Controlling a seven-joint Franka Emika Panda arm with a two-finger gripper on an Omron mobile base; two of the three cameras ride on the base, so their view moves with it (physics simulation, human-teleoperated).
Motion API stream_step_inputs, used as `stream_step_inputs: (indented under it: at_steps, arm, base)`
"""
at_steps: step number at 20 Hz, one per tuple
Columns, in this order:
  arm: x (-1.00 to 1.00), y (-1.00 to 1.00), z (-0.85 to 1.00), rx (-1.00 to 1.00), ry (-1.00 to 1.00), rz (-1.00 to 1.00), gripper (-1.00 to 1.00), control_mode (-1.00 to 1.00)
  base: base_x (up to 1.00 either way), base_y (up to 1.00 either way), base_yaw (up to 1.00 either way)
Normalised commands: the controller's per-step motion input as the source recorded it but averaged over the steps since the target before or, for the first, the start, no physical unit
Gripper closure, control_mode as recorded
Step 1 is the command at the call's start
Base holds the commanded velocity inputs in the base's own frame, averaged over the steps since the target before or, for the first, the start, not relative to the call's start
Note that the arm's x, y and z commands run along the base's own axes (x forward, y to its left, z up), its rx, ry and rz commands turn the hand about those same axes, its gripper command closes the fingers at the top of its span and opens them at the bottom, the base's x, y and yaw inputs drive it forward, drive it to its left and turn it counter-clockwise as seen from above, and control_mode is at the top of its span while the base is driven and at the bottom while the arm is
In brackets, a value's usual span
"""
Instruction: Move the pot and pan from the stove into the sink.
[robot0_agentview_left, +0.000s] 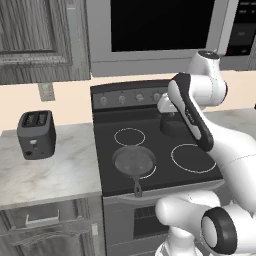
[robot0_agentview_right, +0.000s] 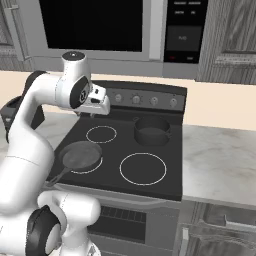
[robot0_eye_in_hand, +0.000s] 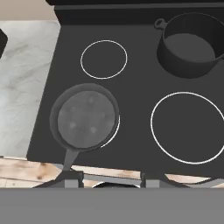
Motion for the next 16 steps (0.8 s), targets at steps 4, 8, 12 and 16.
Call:
stream_step_inputs:
  at_steps: [4, 8, 12, 16]
  arm:
    - [-0.02, 0.01, 0.00, 0.01, 0.00, 0.00, -1.00, -1.00]
    - [-0.06, 0.00, -0.04, 0.00, 0.02, 0.00, -1.00, -1.00]
    - [-0.15, 0.03, -0.07, 0.00, 0.01, 0.00, -1.00, -1.00]
    - [-0.60, 0.00, -0.06, 0.00, -0.07, 0.01, -1.00, -1.00]
  base:
    - [0.00, 0.00, 0.00]
    - [0.00, 0.00, 0.00]
    - [0.00, 0.00, 0.00]
    - [0.00, 0.00, 0.00]
